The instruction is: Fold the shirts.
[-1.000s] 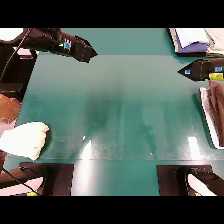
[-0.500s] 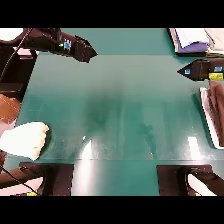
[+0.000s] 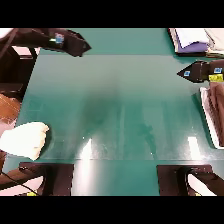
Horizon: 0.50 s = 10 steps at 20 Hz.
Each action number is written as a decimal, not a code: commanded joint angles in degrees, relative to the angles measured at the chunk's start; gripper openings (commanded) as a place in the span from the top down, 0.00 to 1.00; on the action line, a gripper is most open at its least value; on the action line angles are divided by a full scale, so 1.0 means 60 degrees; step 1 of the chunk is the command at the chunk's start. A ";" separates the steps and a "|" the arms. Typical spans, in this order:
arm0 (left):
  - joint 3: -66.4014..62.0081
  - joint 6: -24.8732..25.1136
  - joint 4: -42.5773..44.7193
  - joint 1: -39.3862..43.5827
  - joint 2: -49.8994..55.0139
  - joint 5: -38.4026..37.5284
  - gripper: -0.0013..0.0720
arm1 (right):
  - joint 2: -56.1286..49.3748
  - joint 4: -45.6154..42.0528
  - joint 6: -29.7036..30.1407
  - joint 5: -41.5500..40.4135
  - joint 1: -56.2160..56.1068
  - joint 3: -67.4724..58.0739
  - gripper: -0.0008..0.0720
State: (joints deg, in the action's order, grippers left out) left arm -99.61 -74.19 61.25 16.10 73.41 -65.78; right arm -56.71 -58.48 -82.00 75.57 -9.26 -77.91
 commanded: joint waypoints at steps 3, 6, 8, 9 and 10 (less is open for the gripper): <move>0.0714 -0.0670 0.2124 -0.1989 -0.1905 -0.2834 0.95 | 0.0007 0.0007 -0.0004 0.0160 -0.0011 0.0004 0.96; 0.2750 -0.1191 0.4524 -0.3206 -0.3625 -0.3548 0.95 | 0.0007 0.0007 0.0000 0.0160 -0.0011 0.0004 0.96; 0.4473 -0.1541 0.5275 -0.4047 -0.4546 -0.3727 0.91 | 0.0004 0.0004 -0.0004 0.0153 -0.0011 0.0004 0.96; 0.5319 -0.1570 0.5304 -0.4404 -0.4852 -0.3690 0.52 | 0.0004 0.0004 -0.0004 0.0149 -0.0011 0.0004 0.96; 0.6211 -0.1650 0.5304 -0.4692 -0.5056 -0.3621 0.11 | 0.0004 0.0004 -0.0004 0.0153 -0.0011 0.0004 0.96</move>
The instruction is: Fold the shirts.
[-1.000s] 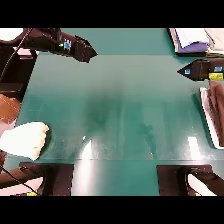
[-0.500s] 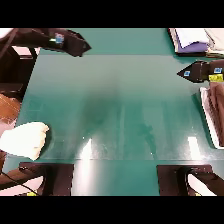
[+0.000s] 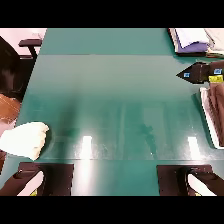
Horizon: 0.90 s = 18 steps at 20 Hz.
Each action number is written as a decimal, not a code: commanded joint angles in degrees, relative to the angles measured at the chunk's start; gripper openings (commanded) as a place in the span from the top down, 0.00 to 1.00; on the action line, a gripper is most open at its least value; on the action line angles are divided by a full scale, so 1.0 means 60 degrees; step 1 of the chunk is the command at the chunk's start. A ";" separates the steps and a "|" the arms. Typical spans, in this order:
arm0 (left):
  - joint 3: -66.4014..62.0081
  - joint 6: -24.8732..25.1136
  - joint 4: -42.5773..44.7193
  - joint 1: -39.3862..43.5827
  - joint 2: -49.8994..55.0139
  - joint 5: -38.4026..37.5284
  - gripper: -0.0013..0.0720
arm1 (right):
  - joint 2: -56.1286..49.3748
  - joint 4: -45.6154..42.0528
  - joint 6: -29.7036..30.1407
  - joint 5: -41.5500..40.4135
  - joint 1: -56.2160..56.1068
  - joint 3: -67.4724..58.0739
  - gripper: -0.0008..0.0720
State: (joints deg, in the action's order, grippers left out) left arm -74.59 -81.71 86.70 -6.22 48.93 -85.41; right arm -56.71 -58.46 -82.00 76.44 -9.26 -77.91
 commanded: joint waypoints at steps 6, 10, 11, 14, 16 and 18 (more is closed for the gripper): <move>0.6342 -0.0674 0.1096 -0.1275 -0.1020 0.1636 0.15 | 0.0004 0.0000 0.0000 0.0004 -0.0011 0.0004 0.96; 0.6925 -0.1417 0.1104 -0.1271 -0.1027 0.1807 0.44 | 0.0004 -0.0004 0.0000 -0.0022 -0.0011 0.0004 0.96; 0.6761 -0.1388 0.1096 -0.1271 -0.1067 0.1705 0.86 | 0.0004 -0.0004 0.0000 -0.0080 -0.0007 0.0004 0.96; 0.5355 -0.1377 0.0856 -0.1271 -0.1086 0.1184 0.95 | -0.0004 -0.0011 0.0004 -0.0328 0.0033 -0.0113 0.96; 0.3541 -0.1202 0.0455 -0.1188 -0.1191 0.0696 0.95 | -0.0004 -0.0007 0.0004 -0.0510 0.0226 -0.0594 0.96; 0.1410 -0.1209 0.0142 -0.0586 -0.1282 0.0532 0.95 | -0.0004 -0.0007 0.0004 -0.0667 0.0517 -0.1344 0.97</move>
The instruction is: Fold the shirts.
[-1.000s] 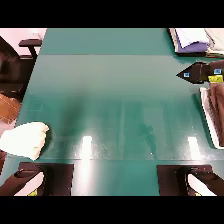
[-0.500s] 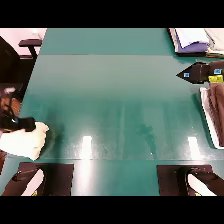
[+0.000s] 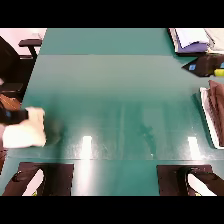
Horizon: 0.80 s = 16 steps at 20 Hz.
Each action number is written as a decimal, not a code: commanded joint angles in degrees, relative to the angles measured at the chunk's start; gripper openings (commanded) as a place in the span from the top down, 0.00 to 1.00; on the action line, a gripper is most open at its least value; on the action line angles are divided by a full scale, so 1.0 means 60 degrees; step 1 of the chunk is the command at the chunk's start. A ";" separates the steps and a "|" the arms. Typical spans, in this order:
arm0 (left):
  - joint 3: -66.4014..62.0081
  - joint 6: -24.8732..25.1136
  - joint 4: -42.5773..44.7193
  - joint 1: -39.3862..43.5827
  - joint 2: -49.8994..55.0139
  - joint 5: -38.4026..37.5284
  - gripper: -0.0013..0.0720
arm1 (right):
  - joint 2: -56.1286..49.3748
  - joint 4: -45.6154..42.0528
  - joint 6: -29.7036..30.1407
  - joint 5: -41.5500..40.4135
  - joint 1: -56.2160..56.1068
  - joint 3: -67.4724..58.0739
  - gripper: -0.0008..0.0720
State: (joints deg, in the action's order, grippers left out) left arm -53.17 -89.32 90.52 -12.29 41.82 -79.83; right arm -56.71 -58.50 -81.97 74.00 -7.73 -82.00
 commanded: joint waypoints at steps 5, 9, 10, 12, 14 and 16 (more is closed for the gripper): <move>-0.5960 -0.0645 -0.0703 0.3541 0.0040 0.0295 0.95 | -0.0069 -0.0004 0.0004 -0.0517 0.1300 -0.2404 0.96; -0.7093 -0.0885 -0.0692 0.5854 0.1293 0.0714 0.96 | -0.0834 0.0004 0.0004 0.0495 0.2044 -0.3967 0.96; -0.7242 -0.0892 -0.0688 0.6506 0.1847 0.0798 0.95 | -0.1115 0.0004 0.0000 0.0812 0.2171 -0.4375 0.96; -0.7326 -0.0943 -0.0674 0.7788 0.3031 0.1071 0.96 | -0.1628 0.0007 0.0000 0.1337 0.2284 -0.5074 0.96; -0.7326 -0.0973 -0.0674 0.9103 0.4371 0.1555 0.95 | -0.1985 0.0004 0.0000 0.1537 0.2284 -0.5472 0.97; -0.7326 -0.0958 -0.0699 1.0120 0.5770 0.2342 0.95 | -0.2248 0.0066 0.0000 0.1552 0.2280 -0.5555 0.96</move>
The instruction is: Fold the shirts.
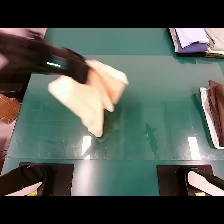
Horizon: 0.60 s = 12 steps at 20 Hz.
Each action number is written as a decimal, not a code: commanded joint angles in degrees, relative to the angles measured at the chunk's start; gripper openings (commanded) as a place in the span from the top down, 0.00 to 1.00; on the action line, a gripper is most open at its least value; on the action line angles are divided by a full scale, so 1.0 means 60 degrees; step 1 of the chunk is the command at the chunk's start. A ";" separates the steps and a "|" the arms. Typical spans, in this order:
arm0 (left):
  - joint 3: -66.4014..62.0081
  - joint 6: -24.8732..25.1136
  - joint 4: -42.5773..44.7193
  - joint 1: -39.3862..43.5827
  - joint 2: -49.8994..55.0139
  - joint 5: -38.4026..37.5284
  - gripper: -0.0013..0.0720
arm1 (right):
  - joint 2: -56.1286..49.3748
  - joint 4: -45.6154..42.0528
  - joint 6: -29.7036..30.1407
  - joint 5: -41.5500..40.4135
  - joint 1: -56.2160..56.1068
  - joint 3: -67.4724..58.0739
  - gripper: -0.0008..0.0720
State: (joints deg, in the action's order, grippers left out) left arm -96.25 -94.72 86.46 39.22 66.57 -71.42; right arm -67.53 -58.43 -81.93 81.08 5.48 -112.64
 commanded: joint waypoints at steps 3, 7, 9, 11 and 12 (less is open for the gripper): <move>-0.0149 0.0175 -0.0051 0.2164 0.3115 0.1887 0.37 | -0.0750 0.0058 -0.0007 0.0954 0.0080 -0.0437 0.96; -0.0219 0.0175 0.0098 0.0521 0.2867 0.0863 0.24 | -0.0954 0.0066 -0.0007 0.1475 0.0080 -0.0437 0.96; -0.0189 0.0062 0.0036 -0.1020 0.2634 0.0233 0.24 | -0.0951 0.0062 -0.0007 0.1599 0.0051 -0.0437 0.96; 0.0102 0.0007 -0.0532 -0.2477 0.2634 -0.0073 0.24 | -0.0951 0.0055 -0.0007 0.1749 -0.0058 -0.0433 0.96; 0.0470 0.0033 -0.1038 -0.3082 0.2637 0.0018 0.24 | -0.0951 0.0051 -0.0007 0.1785 -0.0146 -0.0433 0.96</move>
State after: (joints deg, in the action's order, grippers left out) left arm -95.88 -94.21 85.27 30.57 82.48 -68.90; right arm -73.03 -58.15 -81.95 90.13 5.43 -115.18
